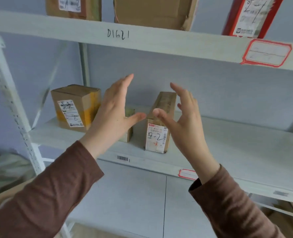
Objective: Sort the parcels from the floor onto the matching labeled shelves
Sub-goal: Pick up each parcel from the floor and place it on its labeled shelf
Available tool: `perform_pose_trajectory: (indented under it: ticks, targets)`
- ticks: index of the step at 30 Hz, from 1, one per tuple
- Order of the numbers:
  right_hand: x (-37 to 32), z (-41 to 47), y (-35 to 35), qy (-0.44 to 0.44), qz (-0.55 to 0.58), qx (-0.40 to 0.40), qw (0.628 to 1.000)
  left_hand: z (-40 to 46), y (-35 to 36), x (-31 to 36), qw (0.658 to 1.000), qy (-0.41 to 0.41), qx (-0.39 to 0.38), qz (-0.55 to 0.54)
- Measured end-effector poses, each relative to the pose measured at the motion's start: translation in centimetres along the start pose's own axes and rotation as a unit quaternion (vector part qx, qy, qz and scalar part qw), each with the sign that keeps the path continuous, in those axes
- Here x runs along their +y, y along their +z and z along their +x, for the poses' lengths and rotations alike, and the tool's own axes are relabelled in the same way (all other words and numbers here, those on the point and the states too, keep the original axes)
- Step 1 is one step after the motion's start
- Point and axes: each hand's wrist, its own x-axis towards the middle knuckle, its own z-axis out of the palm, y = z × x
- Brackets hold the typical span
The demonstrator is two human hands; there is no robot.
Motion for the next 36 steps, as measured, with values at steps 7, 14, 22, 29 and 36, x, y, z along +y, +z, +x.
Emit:
perform_pose_trajectory:
  ticks: [7,14,22,29,36]
  targets:
    - [-3.0,-0.6,13.4,0.058,0.026,-0.018,0.998,-2.4,-4.6,-12.7,0.999,-0.039,-0.014,0.007]
    - [-5.5,-0.8,25.3,0.128,0.067,-0.014,0.989,-2.9,-7.8,-24.8,0.998,-0.058,-0.015,-0.004]
    - [-4.8,0.7,33.7,0.202,0.063,-0.035,0.977,-2.5,-6.9,-34.5,0.992,-0.105,-0.017,-0.064]
    - [-3.5,2.2,37.8,0.255,0.052,-0.056,0.964,-1.5,-5.2,-38.1,0.975,-0.157,-0.072,-0.142]
    - [-1.8,2.6,39.8,0.296,0.036,-0.049,0.953,-0.8,-4.1,-39.5,0.982,-0.131,-0.082,-0.110]
